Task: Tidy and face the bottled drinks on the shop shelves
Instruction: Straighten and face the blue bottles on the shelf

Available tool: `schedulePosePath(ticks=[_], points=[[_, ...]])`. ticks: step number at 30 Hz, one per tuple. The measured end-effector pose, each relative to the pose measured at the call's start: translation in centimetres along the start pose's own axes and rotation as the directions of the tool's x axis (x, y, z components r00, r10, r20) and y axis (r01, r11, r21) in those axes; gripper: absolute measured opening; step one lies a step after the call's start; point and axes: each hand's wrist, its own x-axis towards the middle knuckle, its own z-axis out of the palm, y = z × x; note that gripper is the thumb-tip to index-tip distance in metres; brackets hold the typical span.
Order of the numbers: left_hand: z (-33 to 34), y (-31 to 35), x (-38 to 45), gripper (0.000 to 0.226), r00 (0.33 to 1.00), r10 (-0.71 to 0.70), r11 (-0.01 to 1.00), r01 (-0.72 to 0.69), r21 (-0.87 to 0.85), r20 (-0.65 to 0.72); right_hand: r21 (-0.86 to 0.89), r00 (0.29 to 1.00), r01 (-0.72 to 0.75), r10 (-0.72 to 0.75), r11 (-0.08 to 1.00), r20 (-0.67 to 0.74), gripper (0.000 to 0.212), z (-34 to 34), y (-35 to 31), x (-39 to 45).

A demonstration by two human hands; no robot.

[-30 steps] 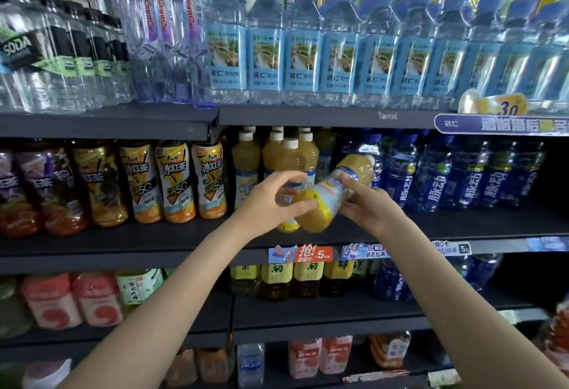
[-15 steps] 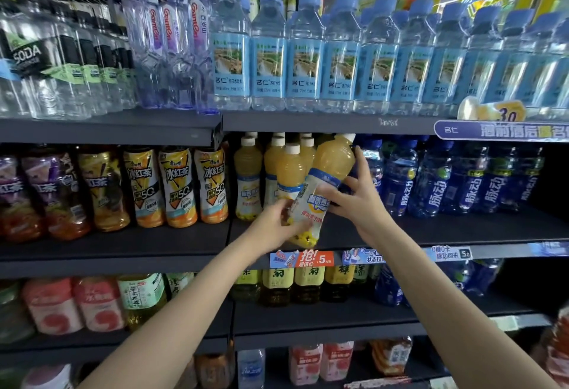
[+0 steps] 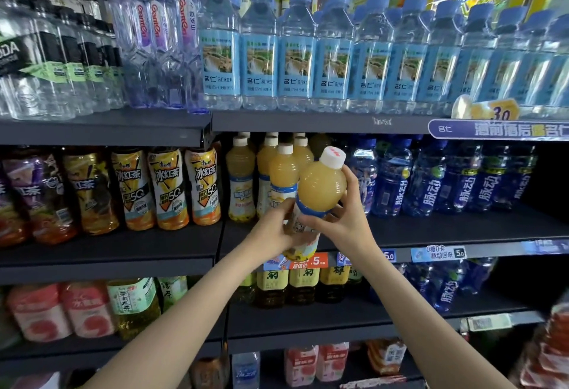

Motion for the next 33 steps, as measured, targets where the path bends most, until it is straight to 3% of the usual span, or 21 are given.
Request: schedulePosePath(ticks=[3,6,8,9,13,18,26,29,33], points=[[1.3,0.2,0.4,0.049,0.964,0.028,0.999,-0.032,-0.013,-0.265,-0.045,0.999,-0.016,0.014,0.999,-0.042,0.093,-0.4,-0.3,0.4],[2.4,0.6,1.1,0.049,0.853,0.158,0.959,-0.013,0.282,-0.498,-0.064,0.988,-0.08,0.071,0.995,-0.137,0.083,0.3,-0.7,0.7],[2.5,0.9,1.2,0.051,0.835,0.244,0.904,-0.012,0.428,-0.492,-0.054,0.977,-0.115,0.103,0.992,-0.189,0.071,0.7,-0.9,1.0],[2.6,0.8,1.5,0.053,0.857,0.25,0.905,-0.041,0.424,-0.45,-0.038,0.968,-0.136,0.124,0.99,-0.216,0.068,0.3,-0.6,1.4],[0.8,-0.4,1.9,0.054,0.95,0.129,0.968,-0.058,0.244,-0.286,-0.138,0.97,-0.179,0.151,0.974,-0.192,0.073,-2.2,0.0,2.7],[-1.6,-2.9,3.3,0.051,0.873,-0.041,0.974,0.144,0.177,-0.486,-0.325,0.983,-0.179,0.156,0.929,-0.094,0.079,-4.2,2.0,4.9],[-0.5,-4.1,7.6,0.07,0.88,-0.199,0.957,0.269,0.108,-0.432,-0.291,0.976,-0.211,0.215,0.933,-0.019,0.073,-1.4,5.9,7.4],[-0.5,-5.0,7.5,0.062,0.859,-0.163,0.971,0.227,0.076,-0.486,-0.281,0.979,-0.202,0.205,0.938,-0.017,0.071,-0.6,6.7,8.0],[-1.7,-6.3,6.4,0.067,0.803,-0.098,0.954,0.245,0.175,-0.587,-0.282,0.987,-0.157,0.163,0.947,0.0,0.072,0.5,7.3,8.5]])
